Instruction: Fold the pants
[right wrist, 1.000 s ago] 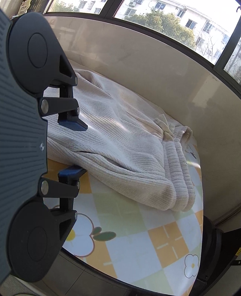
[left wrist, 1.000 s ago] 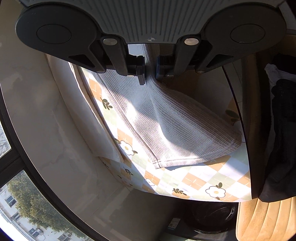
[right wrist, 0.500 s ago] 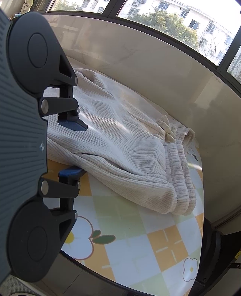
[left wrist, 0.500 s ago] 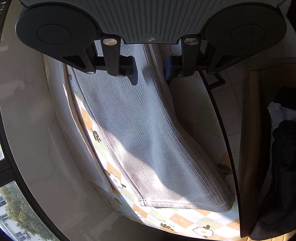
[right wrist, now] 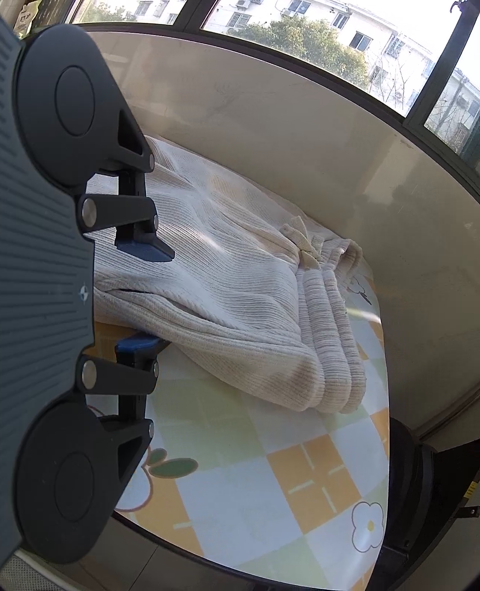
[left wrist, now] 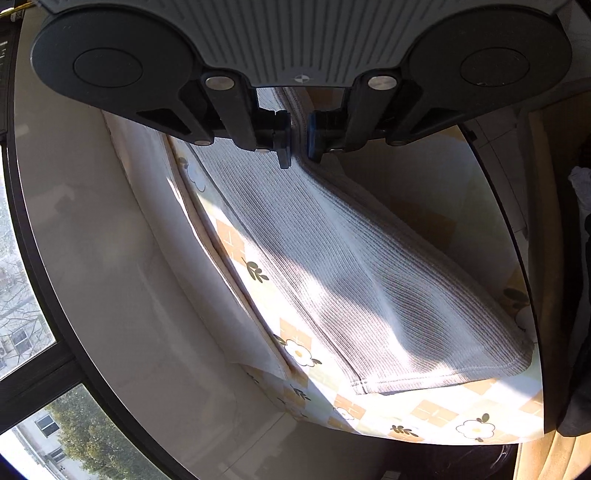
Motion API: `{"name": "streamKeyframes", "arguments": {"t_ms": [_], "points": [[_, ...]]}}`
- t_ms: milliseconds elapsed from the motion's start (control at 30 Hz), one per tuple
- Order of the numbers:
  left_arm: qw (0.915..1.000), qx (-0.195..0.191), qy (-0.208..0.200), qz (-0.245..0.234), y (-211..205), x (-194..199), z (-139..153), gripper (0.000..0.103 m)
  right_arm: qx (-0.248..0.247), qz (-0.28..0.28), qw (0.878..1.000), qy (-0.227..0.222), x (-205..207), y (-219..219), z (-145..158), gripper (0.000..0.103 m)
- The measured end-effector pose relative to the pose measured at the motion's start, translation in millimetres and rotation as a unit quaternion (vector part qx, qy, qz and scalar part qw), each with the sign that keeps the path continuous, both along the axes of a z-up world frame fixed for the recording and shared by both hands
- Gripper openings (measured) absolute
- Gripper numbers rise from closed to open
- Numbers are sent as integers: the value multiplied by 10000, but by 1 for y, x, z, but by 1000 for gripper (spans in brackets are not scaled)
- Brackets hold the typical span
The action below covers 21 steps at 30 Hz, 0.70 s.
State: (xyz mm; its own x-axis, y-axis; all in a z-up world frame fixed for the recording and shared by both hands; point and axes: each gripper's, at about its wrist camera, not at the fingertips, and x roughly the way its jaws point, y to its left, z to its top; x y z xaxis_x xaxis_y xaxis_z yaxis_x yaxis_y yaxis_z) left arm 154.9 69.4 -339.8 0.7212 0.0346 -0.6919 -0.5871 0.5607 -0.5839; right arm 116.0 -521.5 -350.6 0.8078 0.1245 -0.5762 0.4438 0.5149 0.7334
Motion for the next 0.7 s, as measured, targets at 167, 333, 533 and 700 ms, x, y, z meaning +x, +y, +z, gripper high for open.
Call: {"name": "streamKeyframes", "arguments": {"t_ms": [167, 333, 533, 700], "points": [[9979, 297, -529, -230, -12, 12, 37, 9, -41, -92, 9999, 0, 10, 0, 1, 44], [9942, 392, -928, -372, -22, 26, 64, 8, 211, -505, 9985, -37, 16, -15, 1, 29], [9901, 554, -1221, -413, -30, 29, 86, 8, -121, -376, 9978, -534, 14, -21, 42, 12], [9844, 603, -1609, -373, -32, 14, 112, 8, -445, -398, 9897, -1304, 2, -33, 100, 11]]}}
